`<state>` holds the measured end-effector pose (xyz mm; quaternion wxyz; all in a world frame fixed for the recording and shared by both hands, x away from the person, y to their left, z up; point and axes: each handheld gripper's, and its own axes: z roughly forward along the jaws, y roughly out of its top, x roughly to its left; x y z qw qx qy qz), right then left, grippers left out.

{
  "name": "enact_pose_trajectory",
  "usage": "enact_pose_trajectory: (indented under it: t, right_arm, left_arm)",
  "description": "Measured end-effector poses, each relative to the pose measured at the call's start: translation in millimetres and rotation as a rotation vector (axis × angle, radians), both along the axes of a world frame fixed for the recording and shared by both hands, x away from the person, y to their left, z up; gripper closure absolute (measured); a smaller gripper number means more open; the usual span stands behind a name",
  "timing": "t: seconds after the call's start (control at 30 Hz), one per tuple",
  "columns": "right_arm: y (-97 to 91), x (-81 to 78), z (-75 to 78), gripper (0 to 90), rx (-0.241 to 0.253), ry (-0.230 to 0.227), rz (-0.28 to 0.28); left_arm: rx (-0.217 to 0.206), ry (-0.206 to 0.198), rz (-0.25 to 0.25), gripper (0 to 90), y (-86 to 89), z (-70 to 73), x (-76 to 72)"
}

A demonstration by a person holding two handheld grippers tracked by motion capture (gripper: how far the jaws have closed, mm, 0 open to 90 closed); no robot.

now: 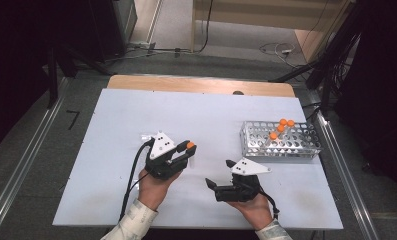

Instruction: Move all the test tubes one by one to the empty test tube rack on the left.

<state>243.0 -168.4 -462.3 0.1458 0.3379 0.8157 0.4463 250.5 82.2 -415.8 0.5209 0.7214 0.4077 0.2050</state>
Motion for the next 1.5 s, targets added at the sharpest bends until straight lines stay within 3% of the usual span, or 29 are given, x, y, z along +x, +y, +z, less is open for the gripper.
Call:
enact_pose_trajectory:
  t: [0.57,1.1,1.27,1.5]
  right_arm:
    - [-30.8,1.2,0.1,10.7,0.007,0.003,-0.057]
    - [-32.6,1.5,-1.0,11.5,-0.001,0.014,-0.071]
    - [-34.5,2.1,-1.0,11.5,-0.002,0.013,-0.074]
    - [-35.4,2.6,-1.7,11.5,-0.003,0.017,-0.076]
  left_arm:
    - [-0.021,-0.012,0.053,70.5,20.2,10.5,7.4]
    - [-0.013,-0.032,0.117,70.6,40.1,28.5,22.9]
    - [0.007,-0.037,0.143,70.6,43.1,31.2,30.2]
    - [0.006,-0.045,0.181,70.6,53.8,32.7,35.1]
